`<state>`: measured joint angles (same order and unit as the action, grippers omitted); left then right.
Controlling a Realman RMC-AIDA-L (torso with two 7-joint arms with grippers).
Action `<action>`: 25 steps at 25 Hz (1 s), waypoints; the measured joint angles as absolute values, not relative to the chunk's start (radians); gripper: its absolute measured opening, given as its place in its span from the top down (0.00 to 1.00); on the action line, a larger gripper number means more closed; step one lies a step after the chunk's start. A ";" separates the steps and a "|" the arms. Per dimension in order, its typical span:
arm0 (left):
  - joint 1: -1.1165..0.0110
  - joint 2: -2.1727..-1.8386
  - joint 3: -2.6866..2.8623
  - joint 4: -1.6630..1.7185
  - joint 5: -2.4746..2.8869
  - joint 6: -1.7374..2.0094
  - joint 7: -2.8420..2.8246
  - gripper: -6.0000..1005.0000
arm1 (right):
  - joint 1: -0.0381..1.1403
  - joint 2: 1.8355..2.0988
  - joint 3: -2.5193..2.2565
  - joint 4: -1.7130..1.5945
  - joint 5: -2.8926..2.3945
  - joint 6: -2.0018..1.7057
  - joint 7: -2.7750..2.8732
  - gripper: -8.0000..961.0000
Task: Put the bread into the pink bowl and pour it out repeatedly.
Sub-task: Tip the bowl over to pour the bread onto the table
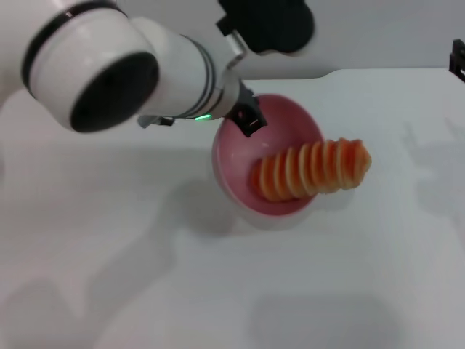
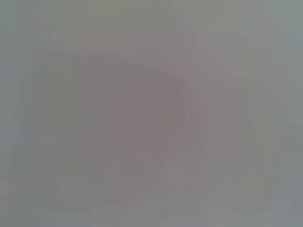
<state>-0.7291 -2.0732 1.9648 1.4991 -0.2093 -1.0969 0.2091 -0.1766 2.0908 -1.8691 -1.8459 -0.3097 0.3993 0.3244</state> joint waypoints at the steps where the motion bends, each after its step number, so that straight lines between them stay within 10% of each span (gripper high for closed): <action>1: -0.730 -2.074 1.985 1.499 -0.189 -1.076 0.210 0.95 | -0.181 2.091 -1.869 -1.842 -0.310 0.400 0.330 0.21; 25: -0.709 -2.078 2.269 1.436 0.136 -0.786 0.203 0.95 | -0.173 2.085 -1.881 -1.804 -0.310 0.421 0.330 0.21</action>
